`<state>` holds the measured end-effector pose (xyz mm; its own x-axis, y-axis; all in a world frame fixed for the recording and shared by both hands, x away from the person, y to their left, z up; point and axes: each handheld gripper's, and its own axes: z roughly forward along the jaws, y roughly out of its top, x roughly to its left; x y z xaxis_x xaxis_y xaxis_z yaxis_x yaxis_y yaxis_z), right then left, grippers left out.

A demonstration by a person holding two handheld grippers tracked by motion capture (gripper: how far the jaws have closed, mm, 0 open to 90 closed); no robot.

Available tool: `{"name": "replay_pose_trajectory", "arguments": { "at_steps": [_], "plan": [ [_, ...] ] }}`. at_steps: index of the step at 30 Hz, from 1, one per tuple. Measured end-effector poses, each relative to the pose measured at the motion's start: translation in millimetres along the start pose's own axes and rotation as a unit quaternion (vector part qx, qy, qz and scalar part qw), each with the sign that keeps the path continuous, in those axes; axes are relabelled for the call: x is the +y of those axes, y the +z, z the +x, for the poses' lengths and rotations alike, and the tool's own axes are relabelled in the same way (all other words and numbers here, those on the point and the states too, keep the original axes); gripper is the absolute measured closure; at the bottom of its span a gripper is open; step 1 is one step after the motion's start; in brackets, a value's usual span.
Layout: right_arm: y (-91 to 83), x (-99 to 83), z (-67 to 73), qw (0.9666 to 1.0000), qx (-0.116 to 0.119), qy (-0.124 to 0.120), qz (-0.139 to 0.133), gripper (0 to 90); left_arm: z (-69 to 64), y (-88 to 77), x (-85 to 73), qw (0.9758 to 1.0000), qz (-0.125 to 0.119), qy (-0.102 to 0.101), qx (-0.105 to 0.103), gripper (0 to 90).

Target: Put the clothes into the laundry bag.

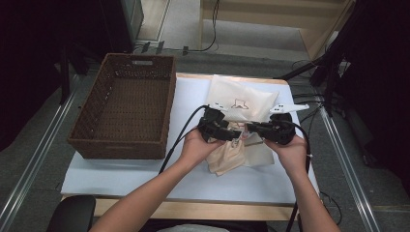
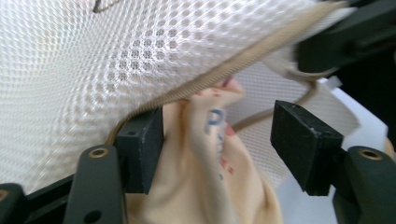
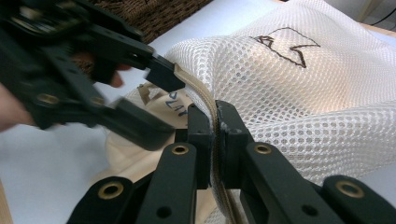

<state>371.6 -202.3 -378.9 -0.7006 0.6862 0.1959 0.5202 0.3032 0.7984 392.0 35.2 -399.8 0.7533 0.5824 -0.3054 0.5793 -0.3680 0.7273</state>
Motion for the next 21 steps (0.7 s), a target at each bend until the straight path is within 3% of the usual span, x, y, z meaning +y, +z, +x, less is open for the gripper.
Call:
{"name": "replay_pose_trajectory", "arguments": {
  "at_steps": [2,5,10,16,21],
  "plan": [
    [-0.2,-0.3,-0.5,1.0,0.0,0.0,0.001,87.1,-1.9,-8.2,-2.8,1.0,0.001,0.004,-0.005,31.8],
    [-0.2,-0.6,-1.0,1.0,0.0,0.0,0.0,87.1,-4.7,-19.0,-10.9,0.9999,0.002,0.013,0.002,30.6],
    [-0.2,-0.9,-0.5,1.0,-0.001,-0.001,0.001,87.0,-4.0,-29.3,-29.2,0.9998,0.017,0.011,0.003,29.9],
    [0.4,-0.8,0.2,1.0,-0.001,0.0,0.002,87.0,-2.6,-33.9,-48.2,0.9995,0.03,0.001,-0.004,30.3],
    [0.4,-1.4,-0.3,1.0,0.0,0.0,0.003,87.0,-6.4,-27.7,-62.7,0.999,0.044,-0.003,-0.004,29.9]
  ]
}}
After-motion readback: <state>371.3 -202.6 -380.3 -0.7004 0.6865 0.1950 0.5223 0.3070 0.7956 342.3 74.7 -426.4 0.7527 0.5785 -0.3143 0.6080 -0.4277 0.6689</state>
